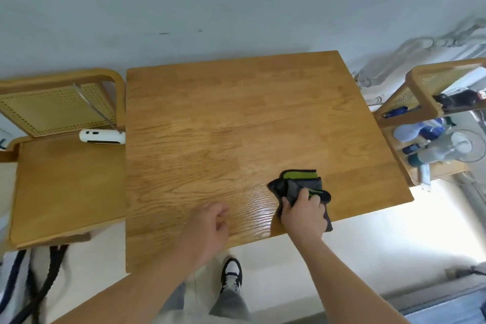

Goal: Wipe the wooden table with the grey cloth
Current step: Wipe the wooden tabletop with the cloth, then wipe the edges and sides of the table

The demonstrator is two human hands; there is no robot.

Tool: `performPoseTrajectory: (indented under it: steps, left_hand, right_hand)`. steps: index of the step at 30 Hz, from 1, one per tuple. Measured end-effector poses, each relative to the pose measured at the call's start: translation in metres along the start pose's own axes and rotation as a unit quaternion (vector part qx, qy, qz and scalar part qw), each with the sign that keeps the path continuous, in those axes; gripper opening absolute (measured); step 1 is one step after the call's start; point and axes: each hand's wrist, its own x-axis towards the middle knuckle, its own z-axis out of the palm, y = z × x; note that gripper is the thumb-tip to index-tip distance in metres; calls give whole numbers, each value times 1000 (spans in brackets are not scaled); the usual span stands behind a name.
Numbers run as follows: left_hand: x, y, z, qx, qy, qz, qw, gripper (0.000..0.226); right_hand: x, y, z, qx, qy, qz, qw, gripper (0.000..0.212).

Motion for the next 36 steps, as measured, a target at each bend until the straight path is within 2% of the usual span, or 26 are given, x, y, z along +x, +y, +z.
performPoseTrajectory:
  steps: [2, 5, 8, 10, 11, 13, 15, 17, 21, 22, 25, 27, 29, 31, 33, 36]
  left_hand:
    - [-10, 3, 8, 5, 0, -20, 1000, 35]
    - [-28, -2, 10, 1, 20, -66, 998, 34]
    - [-46, -12, 5, -30, 50, -124, 991, 29]
    - [-55, -18, 1, -64, 66, -154, 984, 26]
    - [-59, -18, -2, -92, 74, -166, 979, 23]
    - [-64, -17, -7, -166, 80, -199, 962, 17]
    - [-67, -14, -9, -257, 80, -231, 935, 9]
    - [-70, -11, -9, -347, 77, -242, 903, 26]
    - [-71, -5, -12, -467, 104, -196, 856, 21]
    - [-72, -4, -16, -482, 113, -181, 850, 21]
    - [-81, -7, -31, -530, 117, -124, 831, 39]
    - [-90, -6, -42, -529, 91, -96, 838, 44]
    - [-99, -5, -50, -537, 52, -81, 838, 46]
    - [-110, 1, -59, -535, 35, -70, 841, 43]
    - [-122, 4, -68, -509, 81, -83, 853, 33]
    - [-142, -1, -82, -441, 162, -108, 876, 22]
  right_hand:
    - [-27, -10, 13, -26, -2, -36, 999, 47]
    - [-65, -31, 33, -27, -52, -130, 990, 42]
    - [-90, -55, 36, 71, -140, -189, 969, 34]
    - [-94, -66, 34, 160, -212, -188, 946, 31]
    - [-92, -71, 28, 221, -259, -159, 927, 32]
    - [-88, -81, 12, 359, -347, -74, 863, 40]
    - [-85, -86, -5, 448, -403, -37, 798, 28]
    - [-88, -90, -17, 477, -432, -48, 764, 22]
    - [-100, -88, -34, 517, -516, -25, 682, 40]
    - [-101, -84, -39, 524, -534, -23, 663, 43]
    - [-100, -73, -64, 536, -596, -32, 597, 40]
    - [-101, -70, -77, 535, -619, -50, 573, 37]
    - [-104, -71, -84, 527, -633, -68, 564, 42]
    - [-107, -77, -83, 521, -627, -75, 574, 53]
    - [-111, -86, -79, 510, -614, -79, 597, 57]
    - [-121, -99, -71, 469, -611, -94, 630, 48]
